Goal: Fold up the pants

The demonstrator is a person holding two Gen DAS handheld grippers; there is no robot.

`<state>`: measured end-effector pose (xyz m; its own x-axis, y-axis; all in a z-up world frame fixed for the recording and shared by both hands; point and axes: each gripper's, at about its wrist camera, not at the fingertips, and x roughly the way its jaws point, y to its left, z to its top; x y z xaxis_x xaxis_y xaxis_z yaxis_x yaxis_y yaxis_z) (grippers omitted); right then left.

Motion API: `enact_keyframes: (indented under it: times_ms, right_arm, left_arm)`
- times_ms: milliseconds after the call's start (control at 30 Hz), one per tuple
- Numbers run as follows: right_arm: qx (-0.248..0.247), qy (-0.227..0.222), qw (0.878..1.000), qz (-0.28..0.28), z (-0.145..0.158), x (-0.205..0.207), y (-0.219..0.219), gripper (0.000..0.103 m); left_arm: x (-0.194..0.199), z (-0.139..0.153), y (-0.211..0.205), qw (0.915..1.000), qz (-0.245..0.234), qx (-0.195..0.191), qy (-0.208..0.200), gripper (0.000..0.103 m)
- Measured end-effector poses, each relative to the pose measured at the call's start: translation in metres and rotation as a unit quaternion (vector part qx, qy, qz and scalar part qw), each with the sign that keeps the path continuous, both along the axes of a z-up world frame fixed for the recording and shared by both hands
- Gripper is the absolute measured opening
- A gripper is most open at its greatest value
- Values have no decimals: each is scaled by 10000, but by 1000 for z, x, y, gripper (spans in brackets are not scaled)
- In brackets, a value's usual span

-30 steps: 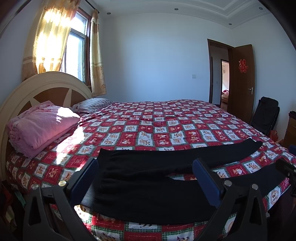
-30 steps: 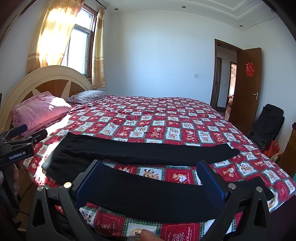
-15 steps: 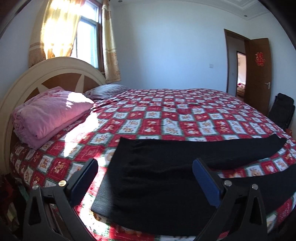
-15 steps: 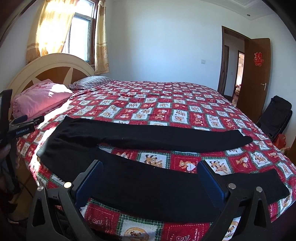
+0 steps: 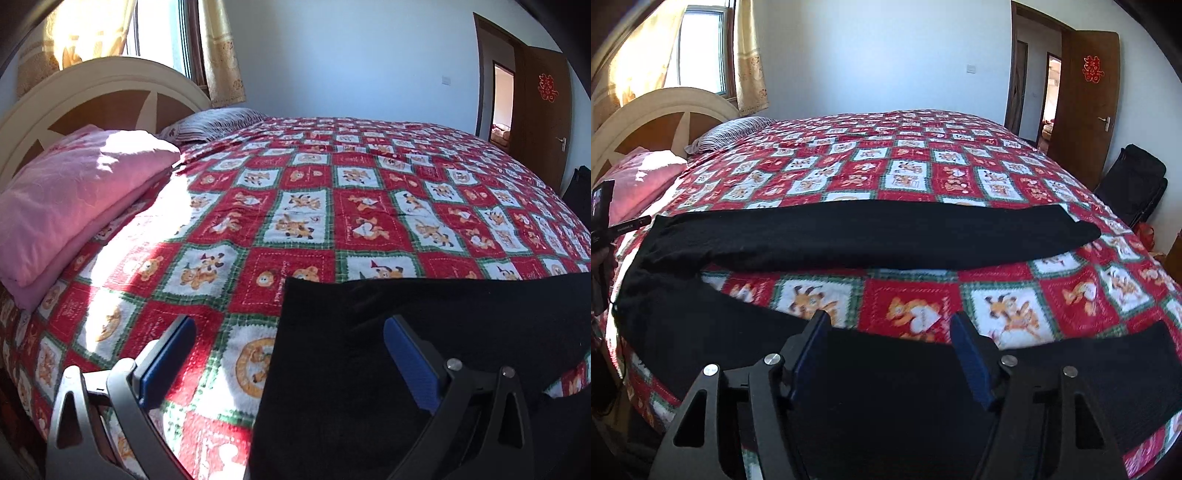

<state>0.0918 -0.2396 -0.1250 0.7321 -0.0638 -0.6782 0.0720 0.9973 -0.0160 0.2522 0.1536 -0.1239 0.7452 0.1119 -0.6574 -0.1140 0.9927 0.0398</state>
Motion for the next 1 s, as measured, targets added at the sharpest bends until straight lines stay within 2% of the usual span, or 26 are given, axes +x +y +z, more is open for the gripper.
enact_keyframes:
  times_ms: [67,267,400,600,733,800,933,1000]
  right_arm:
    - [-73,-7,10000,-32,2,9,-9,58]
    - [-95,-3,9992,-398,11,38,-50,53]
    - [7,71,9974,-719,16,61,-88,52]
    - [-138,311,9892,-1424,16,99,-159,52]
    - [32,435,9824,-1818,12,123,-213,52]
    - [122,517,9824,-1790,8,136,-232,52]
    - [-2,721,9814,-1781,2,161,-262,52]
    - [-48,732,9819,-1745,1,174,-274,52]
  left_arm:
    - [16,-8,6,9998,-16,-147,152,90]
    - [46,-24,14,9976,-115,-518,451,71]
    - [57,-29,11,9967,-245,-518,581,69]
    - [67,-39,14,9929,-341,-712,892,72]
    - [71,-40,10,9920,-435,-627,1002,72]
    - [73,-40,9,9916,-474,-624,1027,72]
    - [73,-40,12,9911,-499,-731,995,72]
    - [68,-37,10,9925,-517,-710,845,66]
